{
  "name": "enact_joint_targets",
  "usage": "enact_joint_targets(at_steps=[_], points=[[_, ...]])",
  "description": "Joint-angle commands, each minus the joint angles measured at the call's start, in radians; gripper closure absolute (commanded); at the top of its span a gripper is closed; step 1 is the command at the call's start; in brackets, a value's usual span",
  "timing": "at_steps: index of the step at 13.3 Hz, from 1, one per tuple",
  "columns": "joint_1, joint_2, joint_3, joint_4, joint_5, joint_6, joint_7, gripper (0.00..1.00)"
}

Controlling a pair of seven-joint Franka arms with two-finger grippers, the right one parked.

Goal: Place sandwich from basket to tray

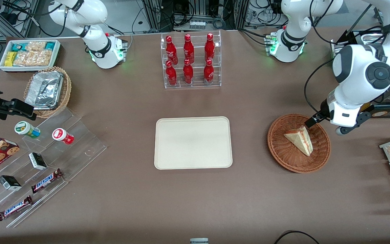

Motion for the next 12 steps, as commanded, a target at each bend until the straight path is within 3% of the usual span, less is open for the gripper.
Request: enact_joint_targets(at_steps=[1, 12], points=[[-0.015, 0.068, 0.005, 0.004, 0.016, 0.086, -0.067, 0.00], [-0.013, 0.268, 0.007, 0.003, 0.014, 0.285, -0.126, 0.00]])
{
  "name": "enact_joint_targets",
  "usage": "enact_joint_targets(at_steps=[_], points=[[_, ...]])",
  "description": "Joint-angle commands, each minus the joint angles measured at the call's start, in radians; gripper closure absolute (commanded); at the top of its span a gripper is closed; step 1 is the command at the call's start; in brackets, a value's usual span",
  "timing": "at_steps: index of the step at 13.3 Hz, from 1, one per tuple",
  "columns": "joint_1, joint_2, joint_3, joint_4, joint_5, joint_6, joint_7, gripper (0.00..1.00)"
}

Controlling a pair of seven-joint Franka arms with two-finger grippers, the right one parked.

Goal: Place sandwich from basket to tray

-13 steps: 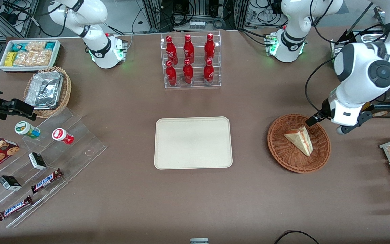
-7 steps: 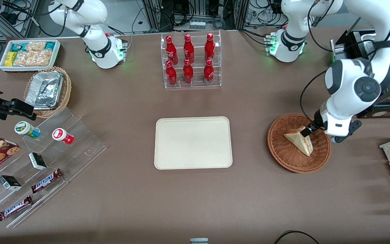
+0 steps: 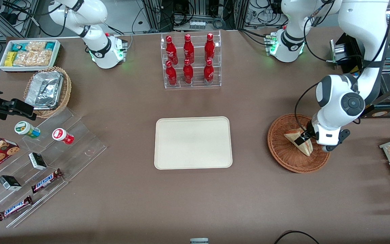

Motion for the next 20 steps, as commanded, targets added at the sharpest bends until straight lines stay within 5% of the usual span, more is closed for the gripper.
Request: enact_joint_targets(at_steps=[1, 3, 4, 6, 7, 14, 17, 20], points=[[-0.011, 0.033, 0.007, 0.004, 0.014, 0.022, -0.044, 0.00], [-0.012, 0.041, 0.007, -0.002, 0.014, 0.022, -0.047, 0.10], [-0.011, 0.044, 0.007, -0.014, 0.014, 0.020, -0.066, 0.26], [-0.012, 0.043, 0.007, -0.016, 0.014, 0.012, -0.110, 0.82], [-0.012, 0.038, 0.007, -0.014, 0.015, 0.006, -0.113, 1.00], [-0.014, -0.002, 0.003, 0.175, 0.080, -0.300, -0.095, 1.00], [-0.054, -0.003, -0.020, 0.338, 0.080, -0.502, -0.061, 1.00], [-0.150, -0.003, -0.021, 0.387, 0.080, -0.531, -0.020, 1.00]])
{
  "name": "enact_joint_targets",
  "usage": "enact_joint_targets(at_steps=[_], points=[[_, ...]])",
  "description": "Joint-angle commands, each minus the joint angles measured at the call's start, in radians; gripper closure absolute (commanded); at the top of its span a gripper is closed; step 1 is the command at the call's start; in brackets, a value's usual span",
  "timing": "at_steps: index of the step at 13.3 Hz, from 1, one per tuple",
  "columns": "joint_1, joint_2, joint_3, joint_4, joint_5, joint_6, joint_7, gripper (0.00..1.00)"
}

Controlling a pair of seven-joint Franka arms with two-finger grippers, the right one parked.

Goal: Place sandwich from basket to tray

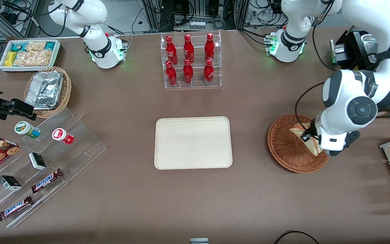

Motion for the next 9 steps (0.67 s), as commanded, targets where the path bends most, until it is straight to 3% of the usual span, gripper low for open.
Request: enact_joint_targets(at_steps=[1, 9], points=[[-0.115, 0.010, 0.008, 0.038, 0.013, -0.023, 0.046, 1.00], [-0.407, 0.252, 0.003, 0.261, 0.003, 0.054, 0.127, 1.00]])
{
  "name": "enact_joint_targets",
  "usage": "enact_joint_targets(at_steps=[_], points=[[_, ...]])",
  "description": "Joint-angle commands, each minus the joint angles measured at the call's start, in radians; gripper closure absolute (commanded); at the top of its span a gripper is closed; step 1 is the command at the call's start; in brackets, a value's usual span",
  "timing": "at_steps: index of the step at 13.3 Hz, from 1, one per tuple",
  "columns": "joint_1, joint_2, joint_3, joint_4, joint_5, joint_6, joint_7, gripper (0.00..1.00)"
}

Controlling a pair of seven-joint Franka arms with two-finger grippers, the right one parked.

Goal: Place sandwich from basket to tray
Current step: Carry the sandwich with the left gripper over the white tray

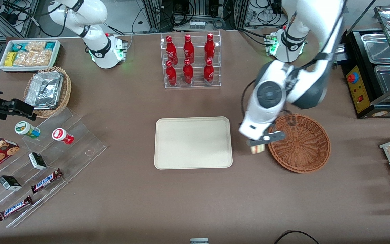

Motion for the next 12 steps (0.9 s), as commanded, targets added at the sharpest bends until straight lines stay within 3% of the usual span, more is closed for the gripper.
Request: enact_joint_targets(at_steps=[1, 5, 12], points=[[-0.071, 0.131, 0.010, 0.112, -0.002, 0.056, 0.058, 1.00], [-0.111, 0.268, -0.017, 0.223, 0.006, 0.070, 0.084, 1.00], [-0.139, 0.398, -0.045, 0.328, 0.007, 0.097, 0.086, 1.00]])
